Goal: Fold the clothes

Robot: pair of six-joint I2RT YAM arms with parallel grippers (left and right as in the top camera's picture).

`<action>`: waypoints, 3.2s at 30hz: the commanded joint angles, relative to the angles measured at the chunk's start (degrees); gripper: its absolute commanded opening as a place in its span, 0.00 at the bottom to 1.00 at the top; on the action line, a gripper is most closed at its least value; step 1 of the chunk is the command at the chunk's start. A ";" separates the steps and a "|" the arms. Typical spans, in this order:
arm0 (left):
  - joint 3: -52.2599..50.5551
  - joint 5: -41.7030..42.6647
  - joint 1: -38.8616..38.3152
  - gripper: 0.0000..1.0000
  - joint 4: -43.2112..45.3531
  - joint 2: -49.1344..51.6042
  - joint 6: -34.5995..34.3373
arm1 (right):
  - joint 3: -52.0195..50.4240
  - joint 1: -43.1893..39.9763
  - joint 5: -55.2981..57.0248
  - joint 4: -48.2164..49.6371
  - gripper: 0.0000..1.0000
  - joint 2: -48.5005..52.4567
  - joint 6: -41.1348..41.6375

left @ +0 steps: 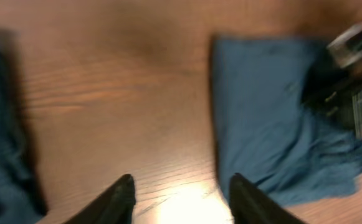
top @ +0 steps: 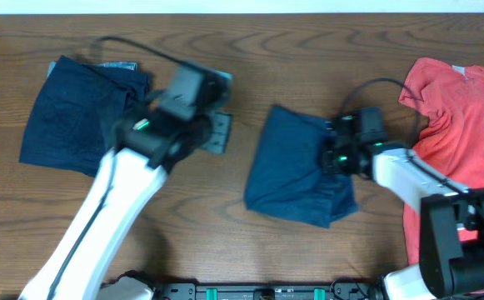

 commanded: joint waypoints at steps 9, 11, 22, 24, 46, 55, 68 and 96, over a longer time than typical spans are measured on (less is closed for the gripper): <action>-1.14 5.68 1.40 0.59 -5.62 -5.77 -0.13 | 7.48 5.70 -2.34 -7.89 0.21 -5.68 -1.27; -2.64 10.71 1.40 0.54 -5.73 -4.48 -0.15 | 9.20 5.27 -2.01 -10.69 0.21 -8.92 -1.27; -18.71 26.91 -4.37 0.07 9.40 8.39 -4.24 | 9.92 2.49 5.99 -15.13 0.14 -19.10 5.92; -21.53 27.02 -6.29 0.07 14.23 11.41 -6.73 | 9.92 2.40 5.29 -15.39 0.13 -18.60 5.66; -20.72 9.46 -5.14 0.06 20.96 29.09 -8.55 | 8.76 1.60 15.96 -22.01 0.01 8.66 19.06; 0.04 7.65 3.48 0.06 14.03 29.09 -0.44 | 8.85 1.62 12.44 -25.11 0.09 1.70 14.88; 18.14 13.27 1.73 0.09 -17.79 26.86 0.90 | 8.94 1.81 -0.68 -23.02 0.06 -18.56 -2.34; -28.11 17.79 -8.87 0.09 24.30 27.28 -27.15 | 8.94 1.05 6.10 -22.99 0.02 8.39 6.47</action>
